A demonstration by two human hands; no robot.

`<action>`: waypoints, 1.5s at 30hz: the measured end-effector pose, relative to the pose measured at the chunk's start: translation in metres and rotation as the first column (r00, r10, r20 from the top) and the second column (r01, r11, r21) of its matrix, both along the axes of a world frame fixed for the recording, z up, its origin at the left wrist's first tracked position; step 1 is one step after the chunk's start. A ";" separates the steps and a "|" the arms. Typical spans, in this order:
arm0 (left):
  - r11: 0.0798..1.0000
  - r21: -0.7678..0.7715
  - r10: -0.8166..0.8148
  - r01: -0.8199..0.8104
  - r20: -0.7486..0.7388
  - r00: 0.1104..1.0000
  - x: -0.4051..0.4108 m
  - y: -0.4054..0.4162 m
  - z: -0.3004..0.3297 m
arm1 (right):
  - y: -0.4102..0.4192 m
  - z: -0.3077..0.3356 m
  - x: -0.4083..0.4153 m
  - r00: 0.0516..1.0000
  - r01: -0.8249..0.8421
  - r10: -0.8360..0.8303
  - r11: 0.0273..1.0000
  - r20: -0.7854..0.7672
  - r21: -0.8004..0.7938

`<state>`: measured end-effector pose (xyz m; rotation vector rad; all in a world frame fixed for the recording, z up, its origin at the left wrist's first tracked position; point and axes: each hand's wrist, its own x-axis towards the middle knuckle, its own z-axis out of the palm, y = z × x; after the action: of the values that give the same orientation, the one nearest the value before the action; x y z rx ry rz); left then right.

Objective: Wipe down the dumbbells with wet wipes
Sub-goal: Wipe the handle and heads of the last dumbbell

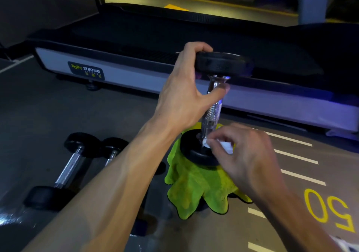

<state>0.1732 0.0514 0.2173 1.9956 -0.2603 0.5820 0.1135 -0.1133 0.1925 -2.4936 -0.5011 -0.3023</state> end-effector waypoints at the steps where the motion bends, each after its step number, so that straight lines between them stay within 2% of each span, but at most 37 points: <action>1: 1.000 -0.001 0.002 -0.002 -0.001 1.000 0.000 -0.001 0.000 | 0.008 0.001 -0.001 1.000 0.005 -0.005 0.997 0.011 -0.082; 3: 1.000 -0.003 0.003 -0.003 0.002 1.000 -0.001 -0.001 0.000 | 0.031 0.002 -0.002 1.000 0.001 -0.001 0.972 0.001 -0.234; 5: 1.000 -0.007 -0.001 0.001 0.011 1.000 -0.003 -0.001 -0.001 | 0.044 0.005 -0.001 1.000 0.007 -0.008 0.960 -0.005 -0.281; 12: 1.000 -0.012 0.006 -0.006 0.009 1.000 -0.004 0.000 0.001 | 0.003 0.014 -0.004 0.991 0.088 -0.107 0.977 -0.087 -0.193; 18: 1.000 -0.018 -0.006 0.006 -0.011 1.000 -0.004 0.002 0.000 | 0.040 0.015 -0.002 0.997 0.043 -0.061 0.956 -0.055 -0.291; 25: 0.999 -0.016 -0.030 0.029 -0.015 0.999 -0.002 0.005 -0.001 | -0.002 0.005 0.007 0.993 0.094 -0.101 0.990 -0.067 -0.102; 29: 0.997 0.057 -0.053 0.056 -0.040 0.998 -0.001 0.012 0.003 | -0.013 -0.002 0.002 0.999 0.042 -0.046 0.989 0.028 0.140; 31: 0.995 0.074 -0.058 0.062 -0.058 0.997 -0.002 0.015 0.006 | -0.008 -0.006 0.000 0.995 -0.022 0.007 0.988 0.100 0.151; 34: 0.996 0.059 -0.053 0.060 -0.109 0.993 -0.003 0.016 0.012 | -0.006 -0.013 0.007 0.994 -0.053 0.036 0.984 0.102 0.170; 36: 0.998 0.032 -0.051 0.056 -0.135 0.989 -0.003 0.017 0.015 | -0.005 -0.012 0.014 0.993 -0.042 0.026 0.990 0.114 0.136; 40: 0.997 -0.018 -0.074 0.073 -0.148 0.986 -0.003 0.016 0.016 | 0.008 0.008 0.029 0.937 -0.024 -0.016 0.993 0.348 0.112; 42: 0.996 -0.024 -0.088 0.085 -0.156 0.984 -0.002 0.016 0.015 | 0.011 0.013 0.038 0.922 -0.041 -0.010 0.992 0.387 0.122; 45: 0.996 -0.014 -0.084 0.083 -0.166 0.983 -0.001 0.016 0.019 | 0.009 -0.005 0.028 0.931 -0.071 0.091 0.995 0.354 -0.067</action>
<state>0.1722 0.0673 0.2361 2.0026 -0.2376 0.3603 0.1411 -0.1041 0.1877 -2.4682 -0.7644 -0.7254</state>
